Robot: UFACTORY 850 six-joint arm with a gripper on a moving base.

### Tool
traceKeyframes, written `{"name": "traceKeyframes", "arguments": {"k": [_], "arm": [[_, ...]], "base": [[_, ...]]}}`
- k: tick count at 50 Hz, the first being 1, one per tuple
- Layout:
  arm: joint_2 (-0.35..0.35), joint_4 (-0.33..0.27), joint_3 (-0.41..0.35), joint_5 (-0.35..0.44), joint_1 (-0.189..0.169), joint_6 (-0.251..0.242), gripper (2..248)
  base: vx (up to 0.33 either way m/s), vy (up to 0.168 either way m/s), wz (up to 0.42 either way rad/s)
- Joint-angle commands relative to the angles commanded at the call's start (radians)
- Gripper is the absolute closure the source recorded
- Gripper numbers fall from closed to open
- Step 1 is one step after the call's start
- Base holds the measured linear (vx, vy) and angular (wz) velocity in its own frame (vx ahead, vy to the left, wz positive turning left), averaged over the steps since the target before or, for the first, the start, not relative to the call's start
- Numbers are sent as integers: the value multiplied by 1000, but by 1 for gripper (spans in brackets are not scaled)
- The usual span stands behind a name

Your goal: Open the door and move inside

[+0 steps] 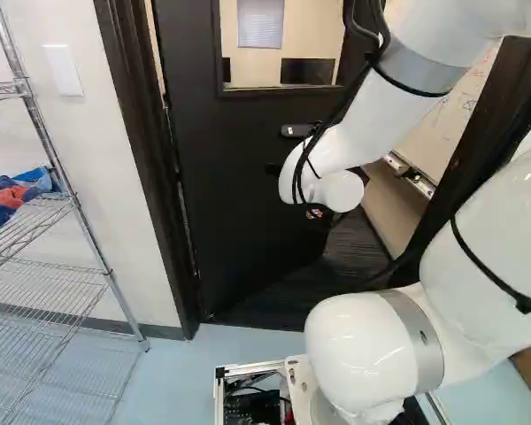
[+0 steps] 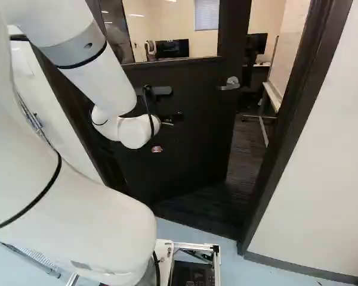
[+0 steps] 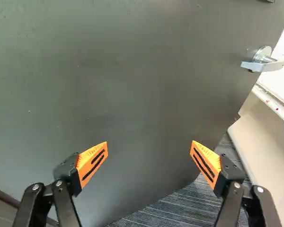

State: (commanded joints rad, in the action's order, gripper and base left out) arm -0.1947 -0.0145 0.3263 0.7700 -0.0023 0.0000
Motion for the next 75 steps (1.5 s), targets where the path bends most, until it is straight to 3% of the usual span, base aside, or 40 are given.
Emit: {"name": "traceKeyframes", "arguments": {"k": [18, 55, 75], "arm": [[21, 38, 19, 0, 7, 0, 3], [129, 316, 121, 0, 48, 0, 3], [204, 336, 195, 0, 70, 0, 3]], "base": [[0, 0, 0], [0, 0, 0], [0, 0, 0]]}}
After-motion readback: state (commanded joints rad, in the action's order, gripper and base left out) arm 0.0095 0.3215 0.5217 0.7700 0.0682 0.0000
